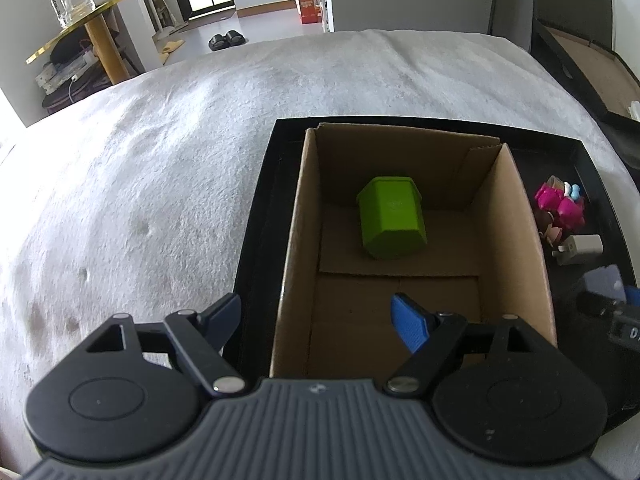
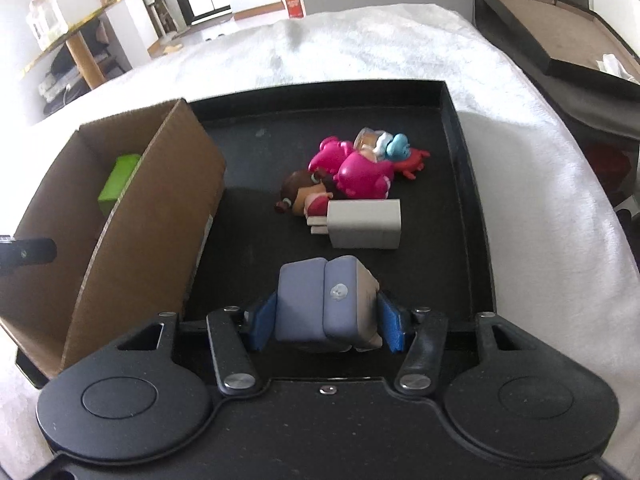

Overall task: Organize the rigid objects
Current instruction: 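Carry the grey block into the box and release it while left tool grips the box wall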

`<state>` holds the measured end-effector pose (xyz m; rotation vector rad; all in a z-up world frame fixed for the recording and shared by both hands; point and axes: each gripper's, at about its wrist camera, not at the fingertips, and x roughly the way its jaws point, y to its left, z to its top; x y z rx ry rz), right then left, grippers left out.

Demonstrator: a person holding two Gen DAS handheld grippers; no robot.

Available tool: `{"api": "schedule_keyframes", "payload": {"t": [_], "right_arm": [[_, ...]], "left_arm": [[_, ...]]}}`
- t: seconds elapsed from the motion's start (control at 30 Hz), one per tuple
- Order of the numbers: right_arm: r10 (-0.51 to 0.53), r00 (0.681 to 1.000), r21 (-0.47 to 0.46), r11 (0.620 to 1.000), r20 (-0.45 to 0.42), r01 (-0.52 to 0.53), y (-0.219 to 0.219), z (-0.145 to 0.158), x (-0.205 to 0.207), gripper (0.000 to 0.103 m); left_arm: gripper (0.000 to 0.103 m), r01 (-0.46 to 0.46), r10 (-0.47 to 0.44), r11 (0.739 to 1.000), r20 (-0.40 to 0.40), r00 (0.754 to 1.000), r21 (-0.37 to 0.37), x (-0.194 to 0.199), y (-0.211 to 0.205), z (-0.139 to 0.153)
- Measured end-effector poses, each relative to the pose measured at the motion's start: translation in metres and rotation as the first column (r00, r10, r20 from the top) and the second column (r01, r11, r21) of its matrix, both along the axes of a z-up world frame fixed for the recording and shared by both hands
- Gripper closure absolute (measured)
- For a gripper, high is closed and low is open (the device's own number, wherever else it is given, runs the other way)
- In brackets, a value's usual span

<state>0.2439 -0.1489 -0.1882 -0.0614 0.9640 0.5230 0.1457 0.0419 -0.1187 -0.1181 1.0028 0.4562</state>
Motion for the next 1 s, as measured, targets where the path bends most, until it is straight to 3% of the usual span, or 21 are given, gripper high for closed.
{"api": "schedule_keyframes", "payload": {"t": [0.5,1.0], "right_arm": [[0.021,0.987,0.102,0.994,0.162,-0.038,0.01,0.038,-0.005,0.051],[0.032,0.965,0.118,0.991,0.26,-0.065,0.039,0.07,-0.005,0.051]], "left_arm": [[0.022,-0.032,0.033,0.999,0.031,0.999,-0.04,-0.012,0.02,-0.004],[0.022,-0.056,0.062,0.995,0.073,0.995,-0.084,-0.034,0.043,-0.004]]}}
